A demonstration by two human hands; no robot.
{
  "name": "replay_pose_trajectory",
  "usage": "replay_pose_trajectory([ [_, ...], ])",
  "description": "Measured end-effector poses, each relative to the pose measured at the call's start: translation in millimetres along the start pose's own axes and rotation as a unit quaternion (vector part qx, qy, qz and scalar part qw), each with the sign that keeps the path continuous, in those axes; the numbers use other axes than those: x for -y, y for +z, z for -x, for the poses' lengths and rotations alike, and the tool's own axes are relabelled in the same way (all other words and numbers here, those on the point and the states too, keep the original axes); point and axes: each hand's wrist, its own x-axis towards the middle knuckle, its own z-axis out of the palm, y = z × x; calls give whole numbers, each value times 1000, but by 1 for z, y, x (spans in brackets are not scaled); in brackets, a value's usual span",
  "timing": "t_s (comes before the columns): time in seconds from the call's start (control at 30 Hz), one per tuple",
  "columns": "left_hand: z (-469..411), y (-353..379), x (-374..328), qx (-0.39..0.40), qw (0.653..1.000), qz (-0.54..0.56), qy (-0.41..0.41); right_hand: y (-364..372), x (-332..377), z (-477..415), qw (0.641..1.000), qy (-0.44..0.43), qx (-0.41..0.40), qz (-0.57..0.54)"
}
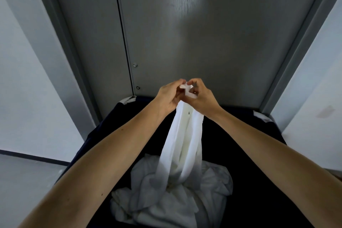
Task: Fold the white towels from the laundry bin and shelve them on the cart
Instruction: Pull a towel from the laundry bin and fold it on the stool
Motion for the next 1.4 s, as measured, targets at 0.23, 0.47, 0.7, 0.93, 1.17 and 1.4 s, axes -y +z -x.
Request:
replay_pose_trajectory([
  [0.23,0,-23,15,38,939,-301,162,-5,-14,-9,996,38,-7,-77],
  [0.47,-5,-27,13,5,855,-452,254,-19,-13,-8,991,77,97,-57],
  [0.7,-8,-26,29,71,896,-359,253,-18,-13,-8,992,35,15,-118],
  [0.93,-8,-18,23,65,886,-368,275,-21,-15,-6,992,38,27,-115],
  [1.17,-2,6,9,8,879,-358,316,-8,-21,2,993,-24,-24,-115],
  [1.4,3,30,-29,-28,916,-238,320,3,-28,6,999,36,17,-17],
])
